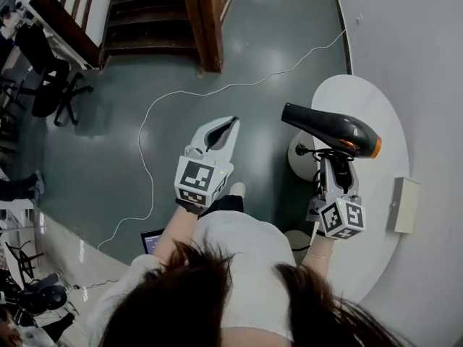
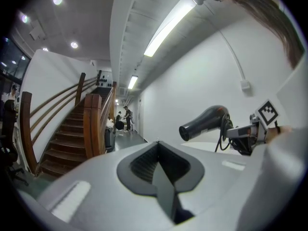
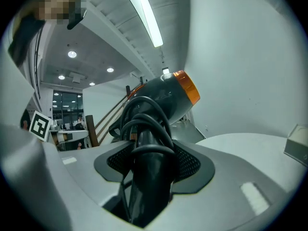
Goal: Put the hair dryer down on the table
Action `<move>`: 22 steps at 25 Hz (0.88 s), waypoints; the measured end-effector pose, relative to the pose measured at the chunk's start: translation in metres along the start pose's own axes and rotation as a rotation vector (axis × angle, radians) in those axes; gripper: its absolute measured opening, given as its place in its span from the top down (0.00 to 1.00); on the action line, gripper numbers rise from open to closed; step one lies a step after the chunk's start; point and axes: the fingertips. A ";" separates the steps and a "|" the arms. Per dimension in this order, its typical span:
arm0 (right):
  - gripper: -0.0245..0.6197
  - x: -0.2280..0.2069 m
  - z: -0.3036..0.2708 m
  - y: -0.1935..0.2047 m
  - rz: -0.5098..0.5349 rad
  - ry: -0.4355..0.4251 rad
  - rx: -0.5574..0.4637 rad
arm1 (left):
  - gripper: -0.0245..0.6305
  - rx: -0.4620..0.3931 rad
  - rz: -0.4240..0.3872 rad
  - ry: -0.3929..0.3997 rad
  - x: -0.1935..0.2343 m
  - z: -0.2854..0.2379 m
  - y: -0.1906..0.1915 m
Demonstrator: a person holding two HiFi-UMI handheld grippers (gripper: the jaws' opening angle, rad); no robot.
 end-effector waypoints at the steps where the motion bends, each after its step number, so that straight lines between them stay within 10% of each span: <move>1: 0.60 0.000 -0.005 -0.001 -0.005 0.008 -0.001 | 0.87 0.004 -0.001 0.010 0.005 -0.006 0.000; 22: 0.60 -0.103 0.020 0.006 -0.122 0.384 -0.007 | 0.87 0.086 -0.013 0.416 -0.056 -0.150 0.013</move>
Point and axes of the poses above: the fingertips, and each gripper's own axes: z backward along the fingers, x to its left, y out of its underside, and after that the axes turned 10 degrees about y, right-handed
